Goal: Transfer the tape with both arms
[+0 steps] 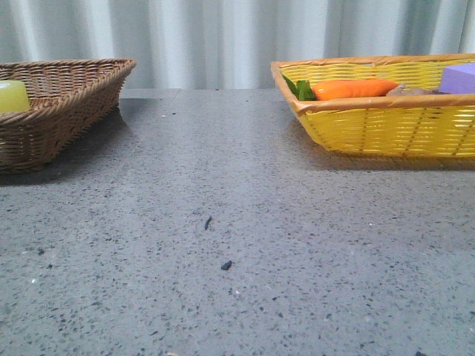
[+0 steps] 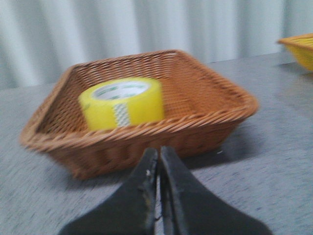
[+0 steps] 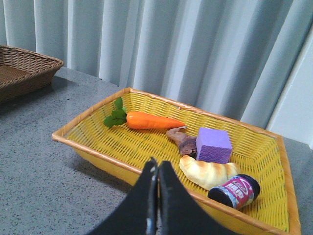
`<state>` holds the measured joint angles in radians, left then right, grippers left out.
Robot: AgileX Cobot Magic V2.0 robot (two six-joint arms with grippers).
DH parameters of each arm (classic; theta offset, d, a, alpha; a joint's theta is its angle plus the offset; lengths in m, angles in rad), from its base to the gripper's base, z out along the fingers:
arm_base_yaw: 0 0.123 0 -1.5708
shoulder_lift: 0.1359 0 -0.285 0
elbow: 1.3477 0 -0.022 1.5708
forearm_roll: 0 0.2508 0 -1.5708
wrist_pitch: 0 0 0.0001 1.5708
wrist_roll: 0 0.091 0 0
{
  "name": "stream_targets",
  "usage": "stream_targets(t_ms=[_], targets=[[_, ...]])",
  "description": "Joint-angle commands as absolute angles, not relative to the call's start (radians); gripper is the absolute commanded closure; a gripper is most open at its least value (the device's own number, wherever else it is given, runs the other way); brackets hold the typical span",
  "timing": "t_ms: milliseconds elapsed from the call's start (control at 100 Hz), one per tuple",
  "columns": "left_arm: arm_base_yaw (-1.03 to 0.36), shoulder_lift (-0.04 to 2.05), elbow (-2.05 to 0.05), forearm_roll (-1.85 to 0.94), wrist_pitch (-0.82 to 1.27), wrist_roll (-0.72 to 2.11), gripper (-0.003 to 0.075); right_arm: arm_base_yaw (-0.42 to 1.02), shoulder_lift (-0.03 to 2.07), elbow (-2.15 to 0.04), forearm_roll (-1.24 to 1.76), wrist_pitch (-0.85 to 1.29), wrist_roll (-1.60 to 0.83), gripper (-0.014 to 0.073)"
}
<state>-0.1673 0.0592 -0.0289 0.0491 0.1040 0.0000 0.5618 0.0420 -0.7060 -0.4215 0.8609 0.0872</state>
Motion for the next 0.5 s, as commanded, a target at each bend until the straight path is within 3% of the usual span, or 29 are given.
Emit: stream_targets(t_ms=[0, 200, 320, 490], targets=[[-0.094, 0.037, -0.02, 0.0, 0.012, -0.011, 0.0741, 0.557, 0.058, -0.724, -0.453, 0.787, 0.087, 0.0645], [0.03, 0.033, 0.012, -0.091, 0.147, -0.011, 0.0741, 0.557, 0.058, -0.724, -0.453, 0.789, 0.087, 0.0644], [0.044, 0.015, 0.012, -0.091, 0.252, -0.011, 0.0741, 0.557, 0.058, -0.724, -0.453, 0.789, 0.087, 0.0645], [0.044, -0.032, 0.012, -0.092, 0.246, -0.011, 0.0741, 0.557, 0.058, -0.724, -0.453, 0.789, 0.087, 0.0645]])
